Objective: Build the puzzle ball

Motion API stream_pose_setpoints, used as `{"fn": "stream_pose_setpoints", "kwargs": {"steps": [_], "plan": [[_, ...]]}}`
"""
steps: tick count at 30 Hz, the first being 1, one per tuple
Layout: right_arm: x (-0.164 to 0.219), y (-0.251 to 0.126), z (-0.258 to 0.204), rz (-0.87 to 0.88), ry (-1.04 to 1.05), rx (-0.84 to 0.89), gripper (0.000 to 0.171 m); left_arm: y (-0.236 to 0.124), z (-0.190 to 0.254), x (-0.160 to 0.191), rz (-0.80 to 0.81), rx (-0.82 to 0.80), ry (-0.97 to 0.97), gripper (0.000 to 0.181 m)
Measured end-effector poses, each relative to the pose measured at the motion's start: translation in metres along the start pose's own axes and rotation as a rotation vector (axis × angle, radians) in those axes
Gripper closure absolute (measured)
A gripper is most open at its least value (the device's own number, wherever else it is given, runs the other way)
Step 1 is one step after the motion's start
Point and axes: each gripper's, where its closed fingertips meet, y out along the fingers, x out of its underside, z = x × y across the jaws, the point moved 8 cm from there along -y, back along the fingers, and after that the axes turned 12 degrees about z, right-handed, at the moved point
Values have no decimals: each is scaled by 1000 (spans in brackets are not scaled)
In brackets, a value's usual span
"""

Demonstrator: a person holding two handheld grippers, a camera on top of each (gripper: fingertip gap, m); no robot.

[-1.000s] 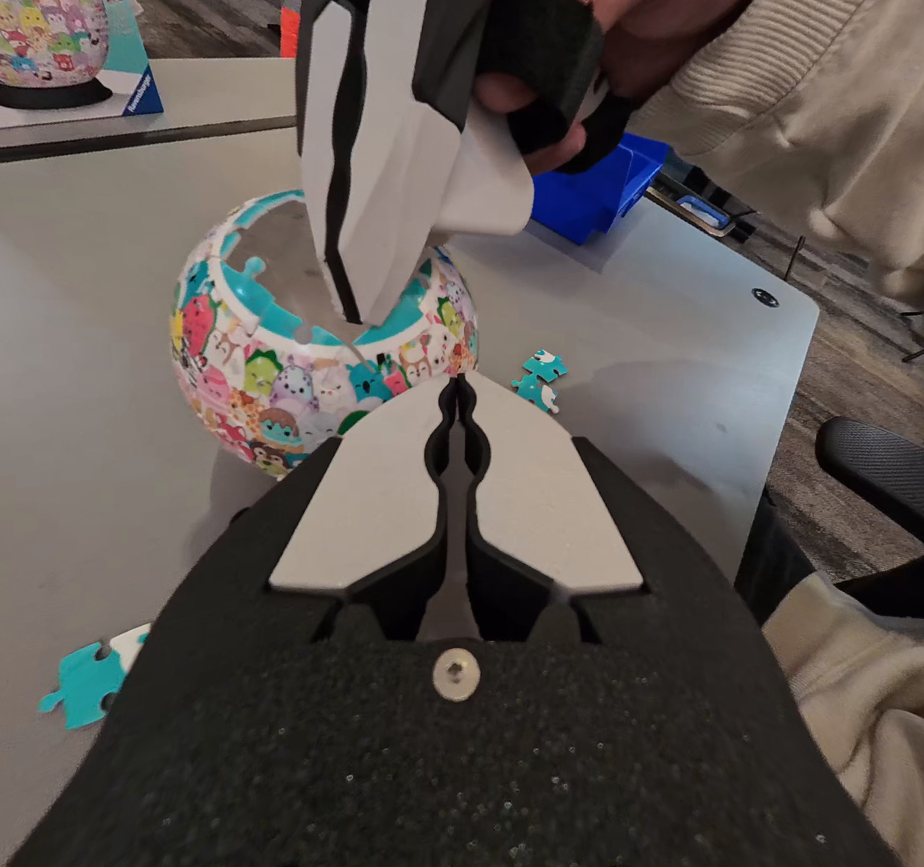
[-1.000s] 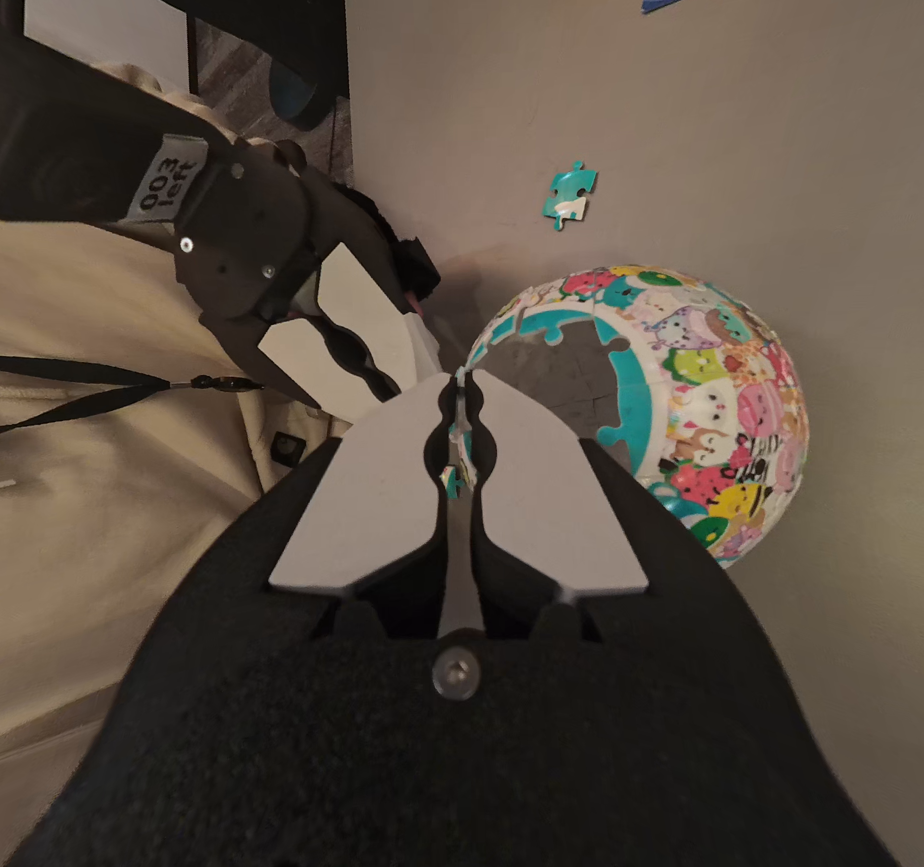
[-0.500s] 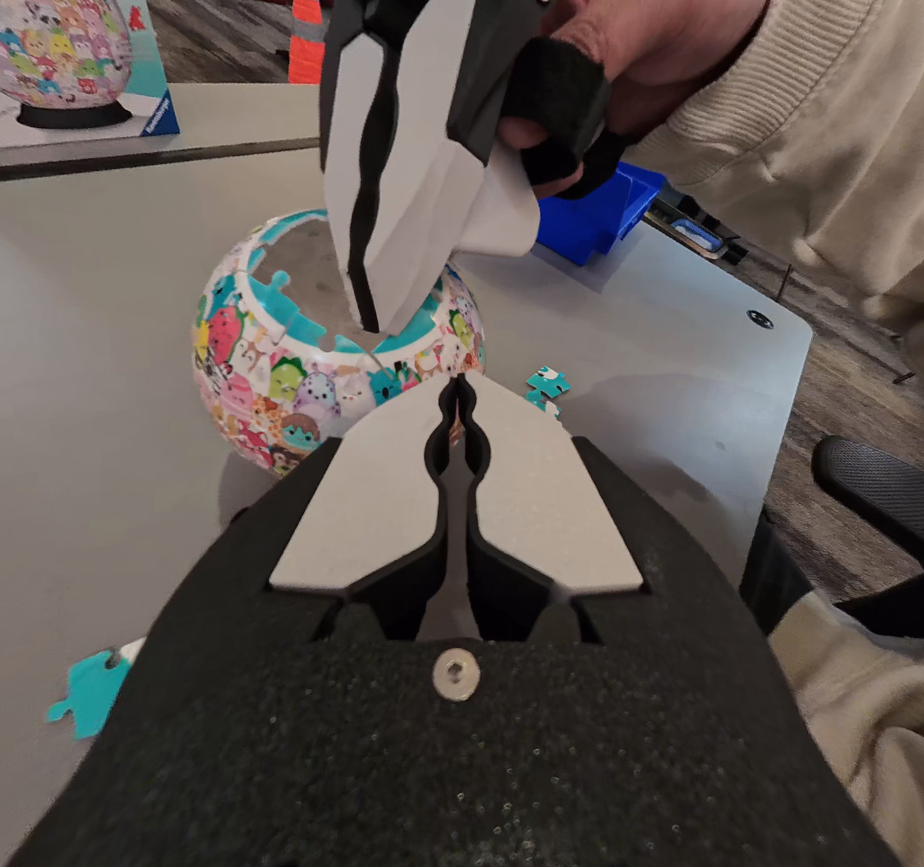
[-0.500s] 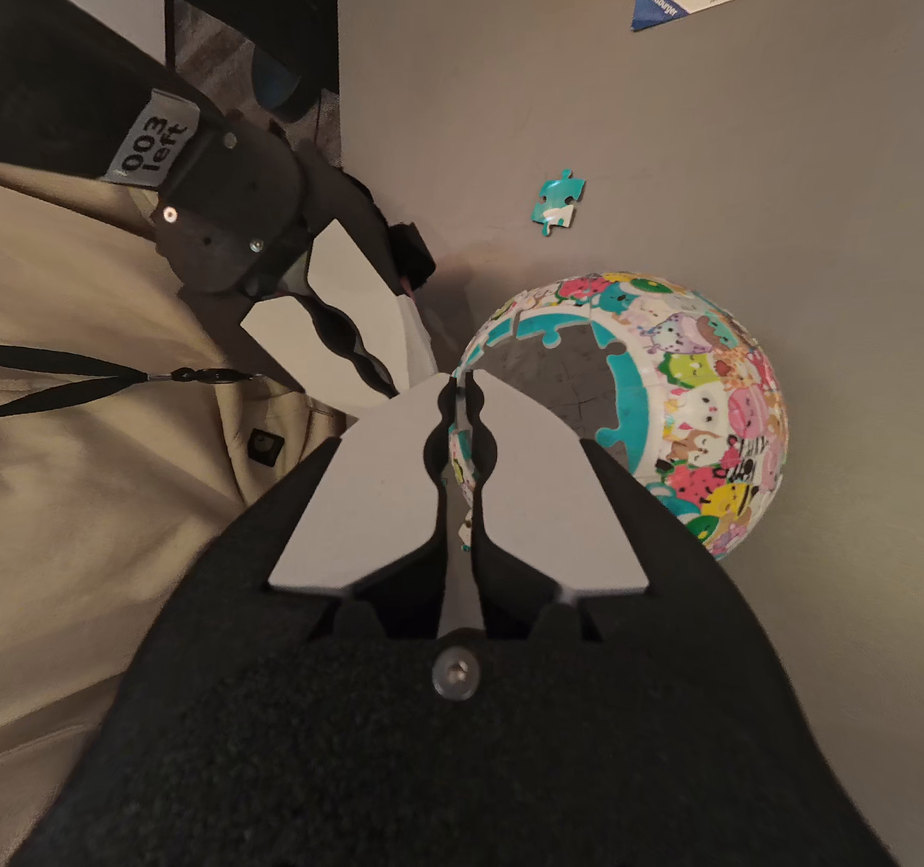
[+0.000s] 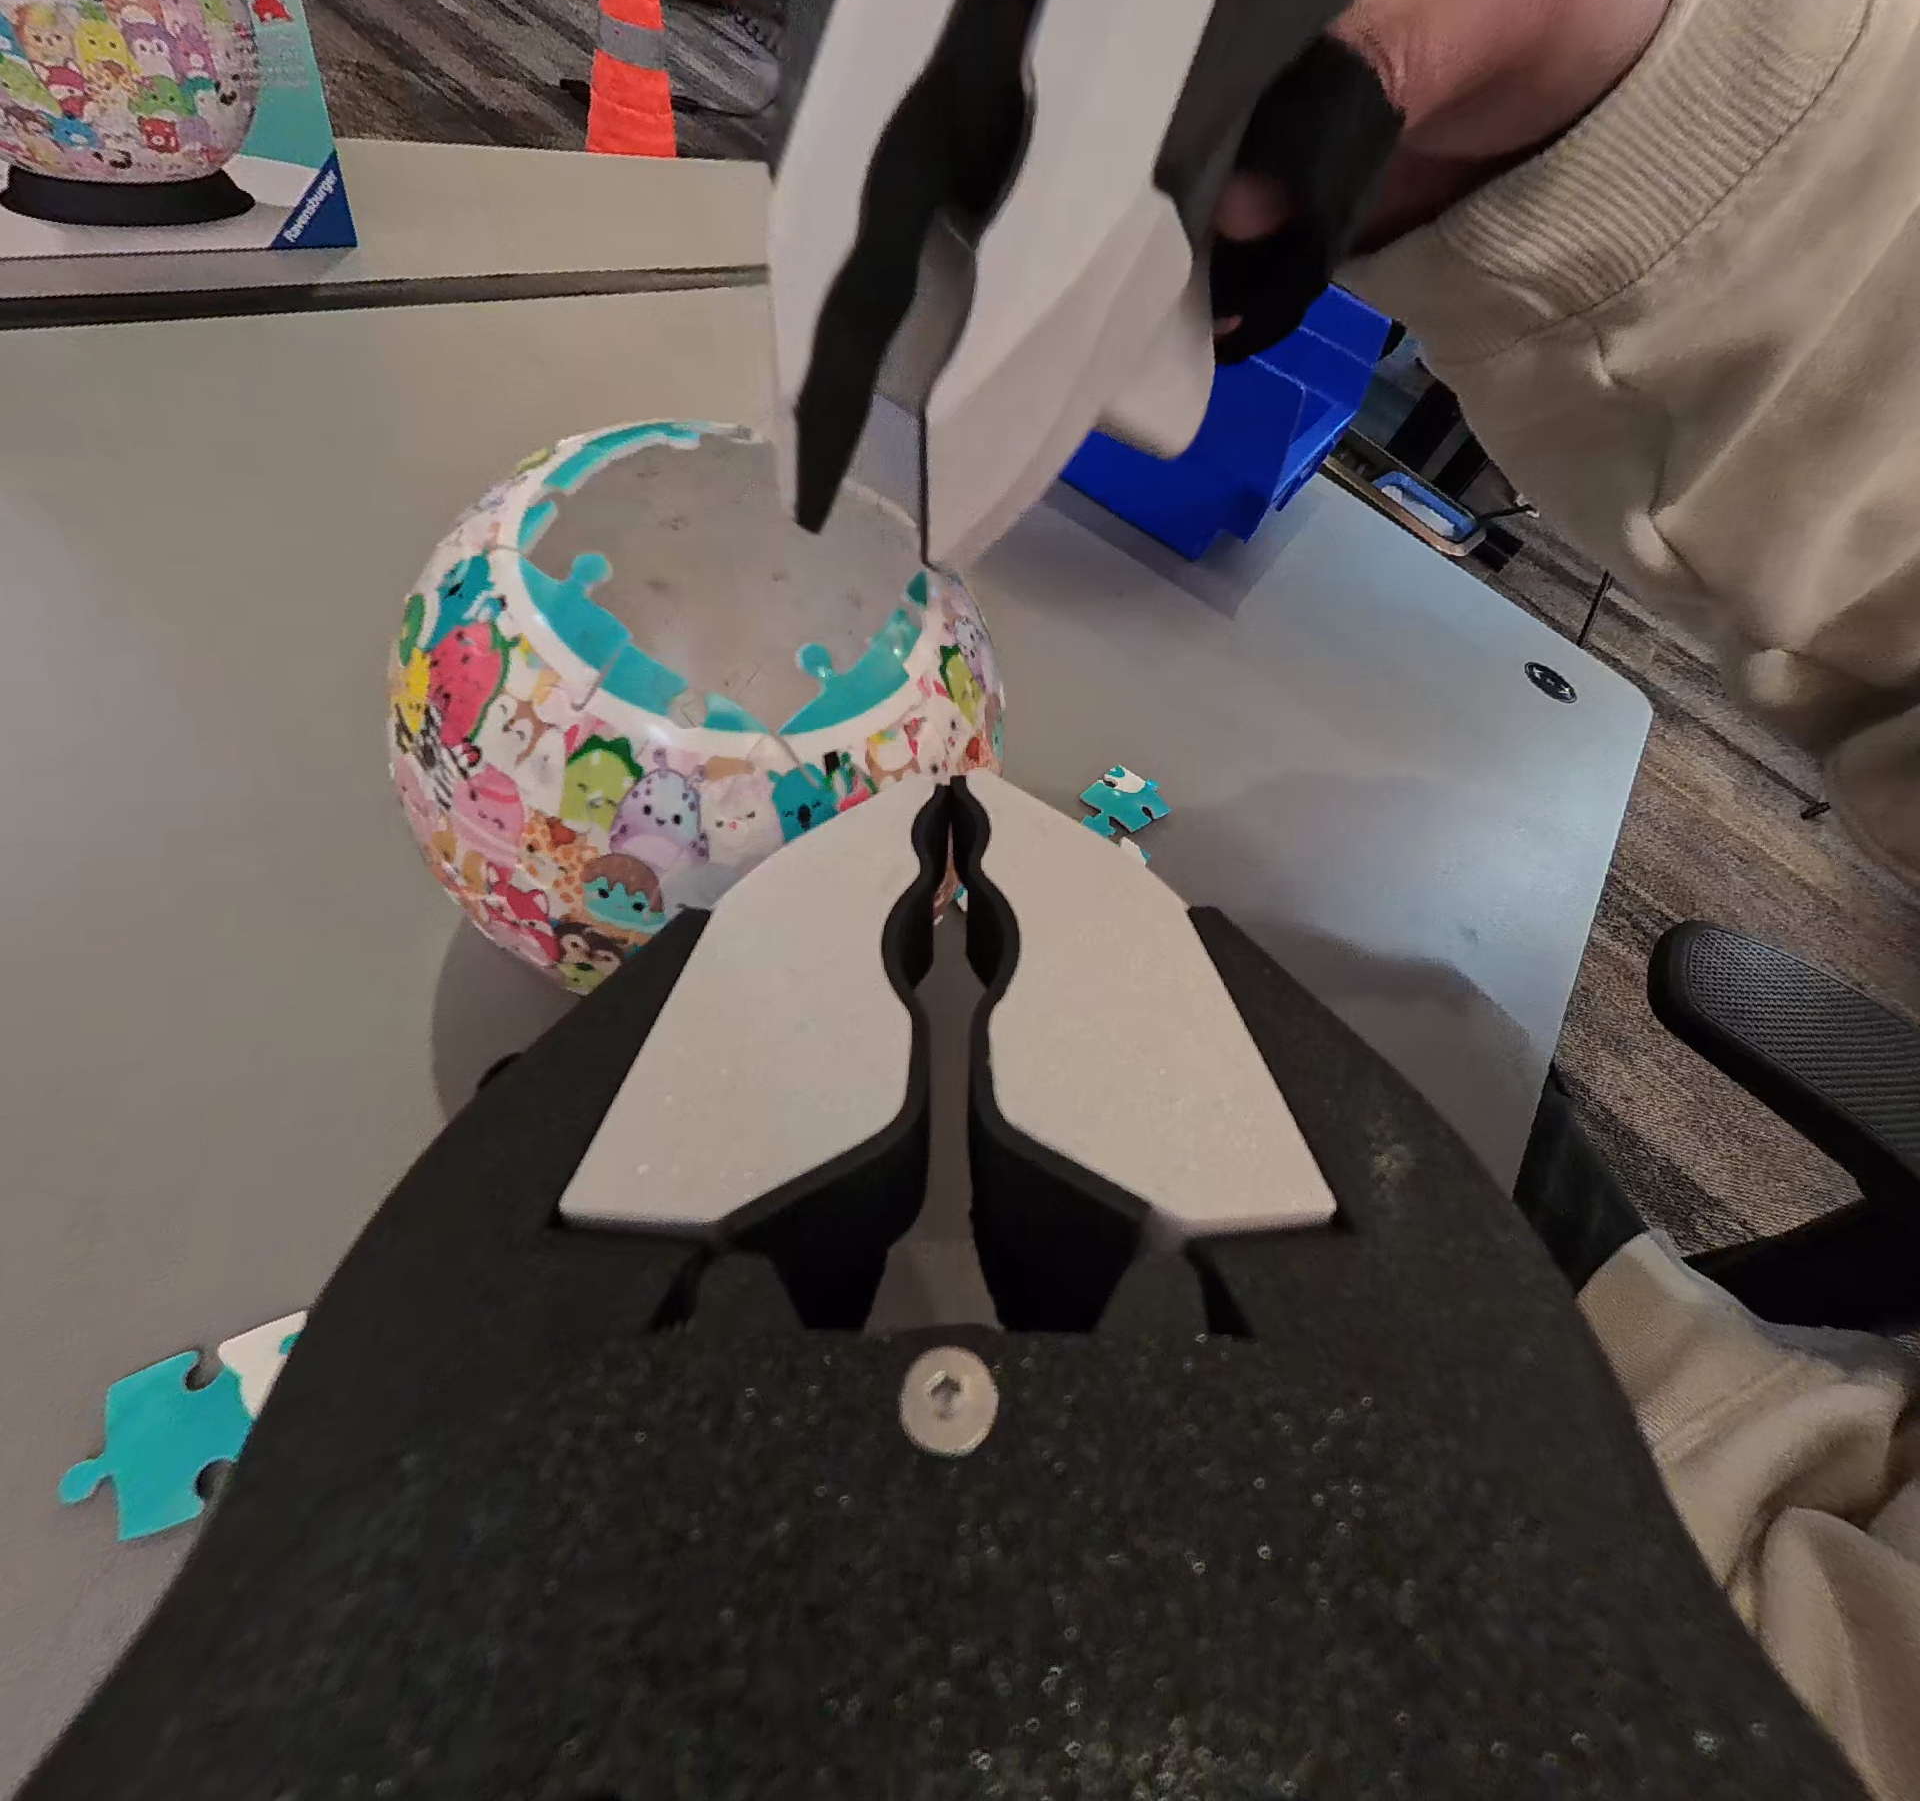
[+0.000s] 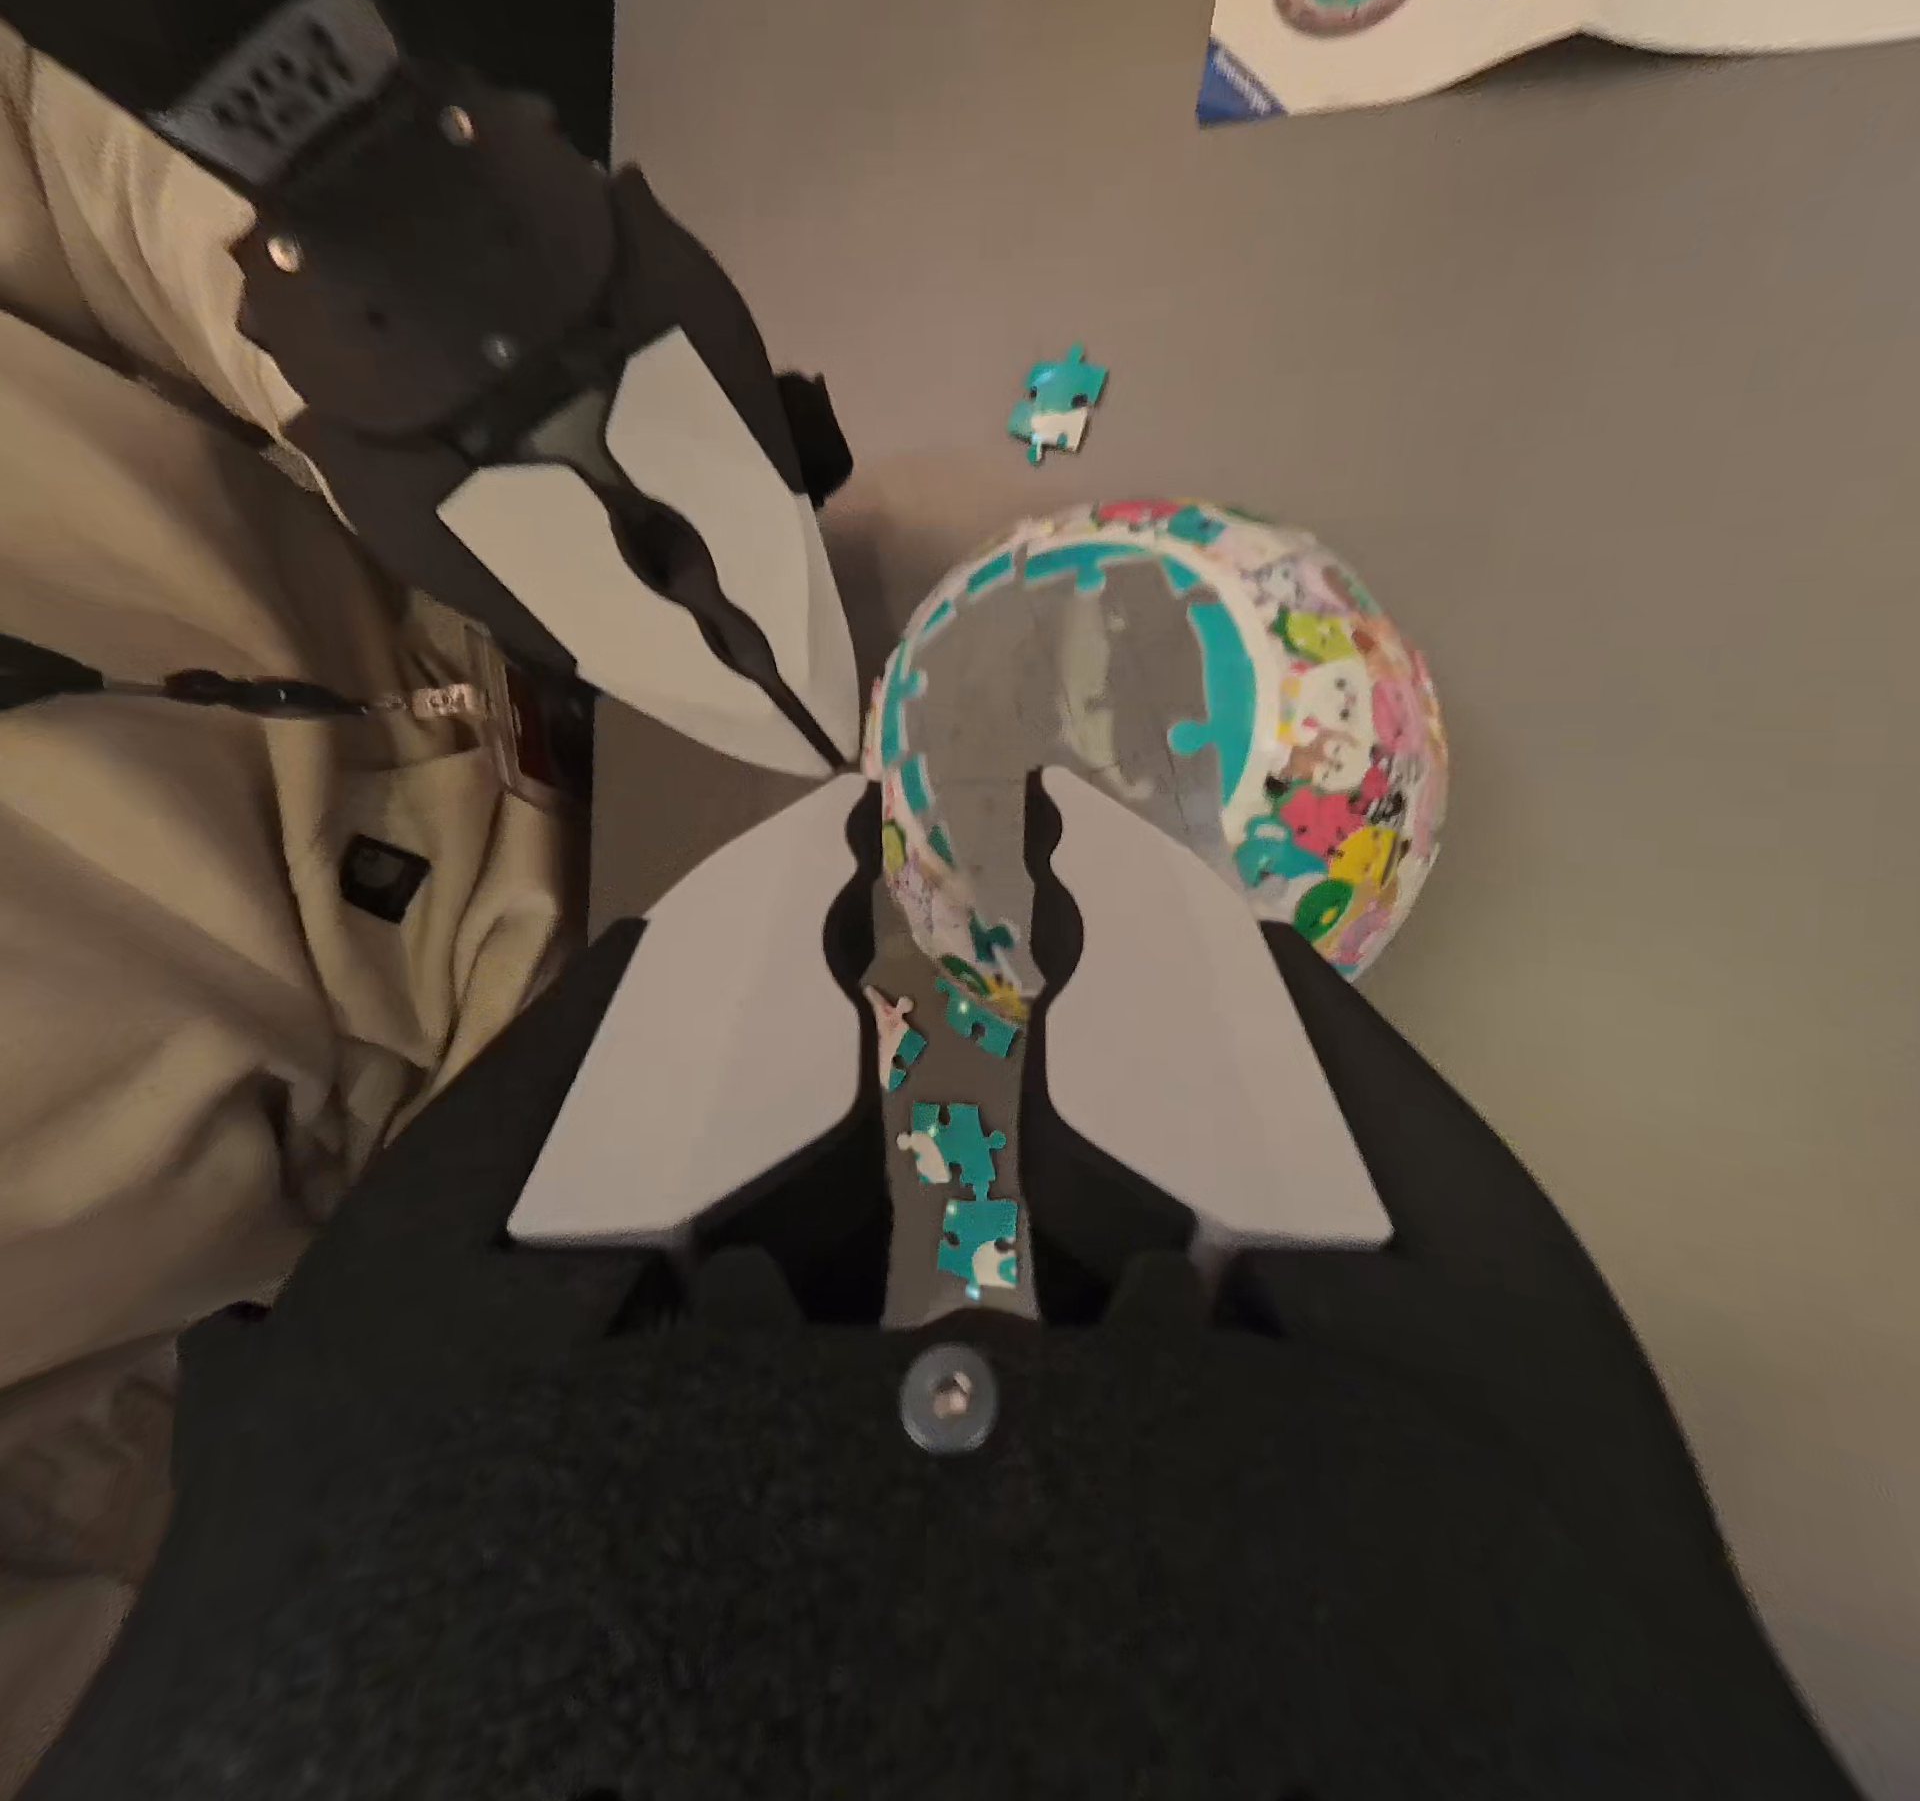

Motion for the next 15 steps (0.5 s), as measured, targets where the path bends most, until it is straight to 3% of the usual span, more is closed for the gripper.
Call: {"fn": "stream_pose_setpoints", "kwargs": {"steps": [15], "plan": [[14,13,-10,-34,6,-64,152,-5,-5,-4,12,-35,43,181]]}}
